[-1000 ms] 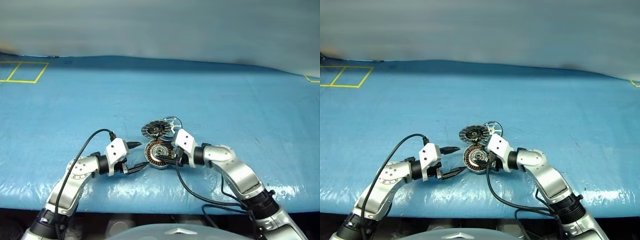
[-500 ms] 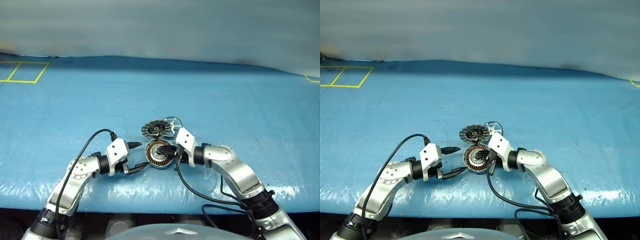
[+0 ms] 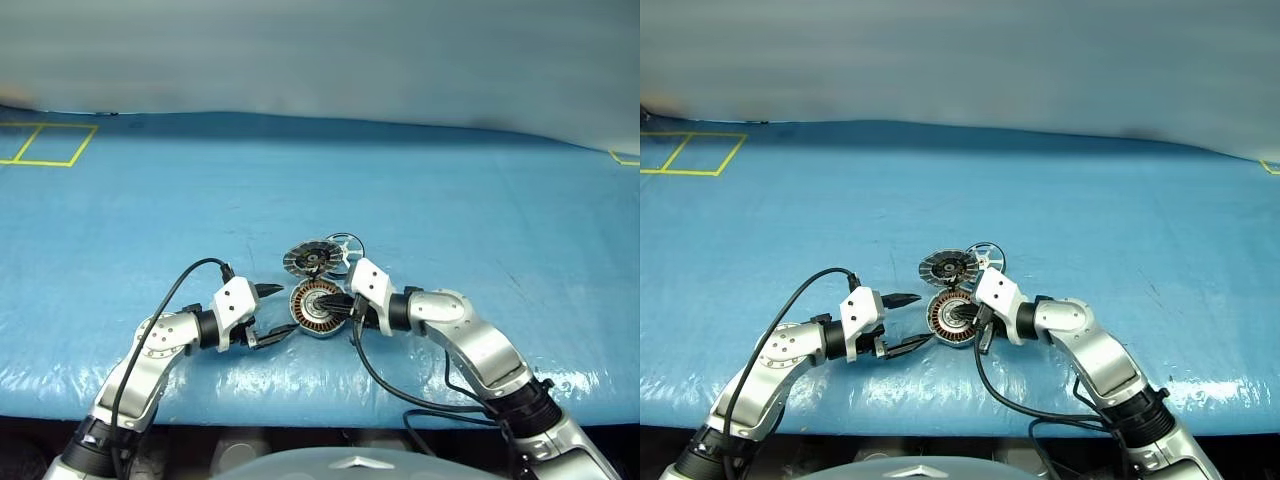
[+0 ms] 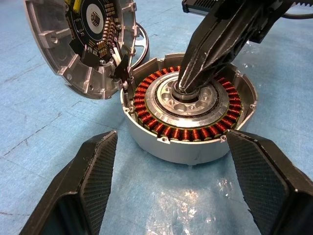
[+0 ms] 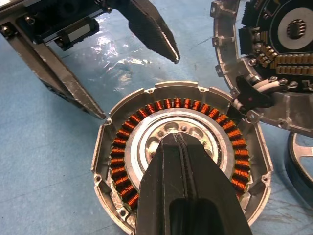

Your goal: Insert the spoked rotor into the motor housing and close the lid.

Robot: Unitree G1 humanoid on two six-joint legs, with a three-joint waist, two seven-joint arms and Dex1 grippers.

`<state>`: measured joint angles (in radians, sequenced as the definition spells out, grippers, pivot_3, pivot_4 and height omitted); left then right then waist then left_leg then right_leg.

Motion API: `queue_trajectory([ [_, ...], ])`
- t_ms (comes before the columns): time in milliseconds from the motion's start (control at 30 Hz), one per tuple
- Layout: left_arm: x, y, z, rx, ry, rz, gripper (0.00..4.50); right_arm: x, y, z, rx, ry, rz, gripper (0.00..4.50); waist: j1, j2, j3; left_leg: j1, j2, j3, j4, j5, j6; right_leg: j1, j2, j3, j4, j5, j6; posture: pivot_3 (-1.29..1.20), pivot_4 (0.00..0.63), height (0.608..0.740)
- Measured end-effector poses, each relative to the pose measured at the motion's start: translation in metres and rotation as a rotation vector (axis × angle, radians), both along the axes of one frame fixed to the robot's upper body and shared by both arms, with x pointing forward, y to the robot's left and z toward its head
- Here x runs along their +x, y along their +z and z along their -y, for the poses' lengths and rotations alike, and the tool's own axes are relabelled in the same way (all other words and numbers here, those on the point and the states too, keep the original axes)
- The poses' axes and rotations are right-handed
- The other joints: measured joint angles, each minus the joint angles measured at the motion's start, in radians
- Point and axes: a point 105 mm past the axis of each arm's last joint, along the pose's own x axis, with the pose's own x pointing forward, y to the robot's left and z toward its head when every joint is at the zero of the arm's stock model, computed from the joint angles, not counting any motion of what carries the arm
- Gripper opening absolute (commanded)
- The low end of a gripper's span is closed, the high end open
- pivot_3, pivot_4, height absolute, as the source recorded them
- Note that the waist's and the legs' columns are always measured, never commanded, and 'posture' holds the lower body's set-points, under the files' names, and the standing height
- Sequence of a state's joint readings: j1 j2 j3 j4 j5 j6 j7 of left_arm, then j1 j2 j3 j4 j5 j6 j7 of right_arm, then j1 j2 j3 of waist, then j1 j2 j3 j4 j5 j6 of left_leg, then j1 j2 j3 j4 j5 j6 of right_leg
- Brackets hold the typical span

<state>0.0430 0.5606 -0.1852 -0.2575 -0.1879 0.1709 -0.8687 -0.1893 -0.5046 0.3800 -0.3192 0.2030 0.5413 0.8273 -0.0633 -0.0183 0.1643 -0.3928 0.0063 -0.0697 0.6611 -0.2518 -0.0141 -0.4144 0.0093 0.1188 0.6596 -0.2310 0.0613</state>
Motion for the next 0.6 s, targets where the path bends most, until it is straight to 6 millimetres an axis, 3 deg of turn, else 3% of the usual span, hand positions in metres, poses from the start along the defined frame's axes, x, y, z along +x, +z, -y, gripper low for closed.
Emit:
queue_trajectory([
  [467, 0.000, 0.000, 0.001, 0.004, -0.001, 0.003, 3.81, 0.000, -0.001, -0.002, 0.015, -0.015, -0.011, 0.03, 0.000, 0.000, 0.000, 0.000, 0.000, 0.000, 0.000, 0.000, 0.000, 0.000, 0.000, 0.000, 0.000, 0.000, 0.000, 0.00, 0.150, 0.740],
  [600, 0.000, 0.000, 0.001, 0.003, -0.002, 0.003, 3.81, 0.006, 0.012, -0.002, 0.117, -0.054, -0.034, 0.03, 0.000, 0.000, 0.000, 0.000, 0.000, 0.000, 0.000, 0.000, 0.000, 0.000, 0.000, 0.000, 0.000, 0.003, 0.005, 0.00, 0.150, 0.740],
])
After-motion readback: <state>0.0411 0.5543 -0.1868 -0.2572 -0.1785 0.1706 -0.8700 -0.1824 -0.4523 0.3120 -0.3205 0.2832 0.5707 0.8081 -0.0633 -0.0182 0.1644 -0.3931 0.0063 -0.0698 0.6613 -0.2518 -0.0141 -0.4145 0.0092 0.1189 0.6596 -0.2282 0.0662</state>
